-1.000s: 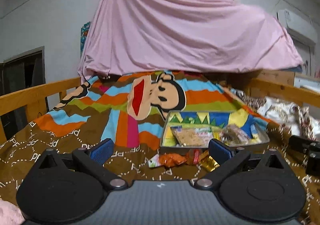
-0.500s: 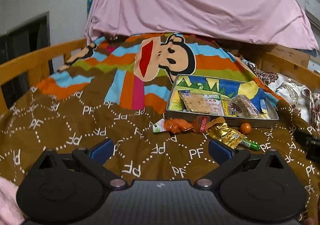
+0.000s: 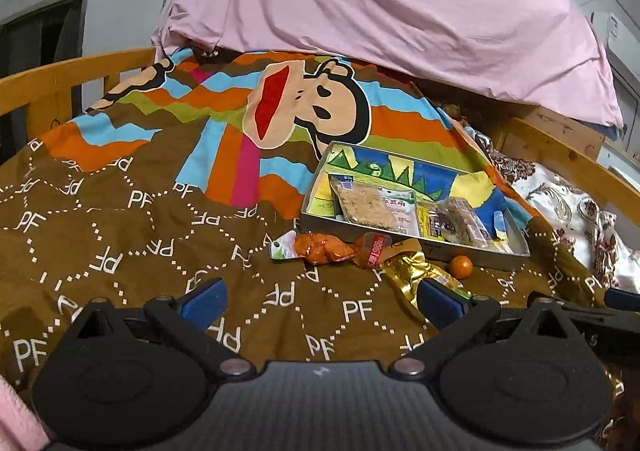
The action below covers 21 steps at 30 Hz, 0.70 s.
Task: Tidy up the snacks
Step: 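Lower both tools back toward the loose snacks beside the tray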
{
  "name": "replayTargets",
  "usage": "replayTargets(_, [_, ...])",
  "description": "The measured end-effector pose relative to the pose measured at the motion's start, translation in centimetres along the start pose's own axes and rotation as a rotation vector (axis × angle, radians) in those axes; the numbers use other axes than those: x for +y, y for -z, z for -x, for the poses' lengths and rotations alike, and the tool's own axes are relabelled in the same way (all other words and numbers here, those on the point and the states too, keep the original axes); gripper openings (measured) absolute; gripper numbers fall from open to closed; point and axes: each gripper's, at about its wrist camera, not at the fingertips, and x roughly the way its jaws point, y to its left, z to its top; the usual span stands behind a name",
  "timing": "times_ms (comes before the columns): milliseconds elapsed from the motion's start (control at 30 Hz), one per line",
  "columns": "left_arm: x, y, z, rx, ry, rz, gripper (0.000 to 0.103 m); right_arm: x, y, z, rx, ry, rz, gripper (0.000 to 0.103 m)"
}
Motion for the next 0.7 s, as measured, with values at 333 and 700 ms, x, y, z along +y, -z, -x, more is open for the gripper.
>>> replayTargets(333, [2.2, -2.3, -5.0, 0.009, -0.111, 0.013, 0.103, 1.7, -3.4, -2.2, -0.021, -0.029, 0.126, 0.102])
replayTargets(700, [2.3, -3.8, -9.0, 0.022, -0.09, -0.208, 0.103, 2.8, -5.7, -5.4, 0.001, -0.02, 0.137, 0.102])
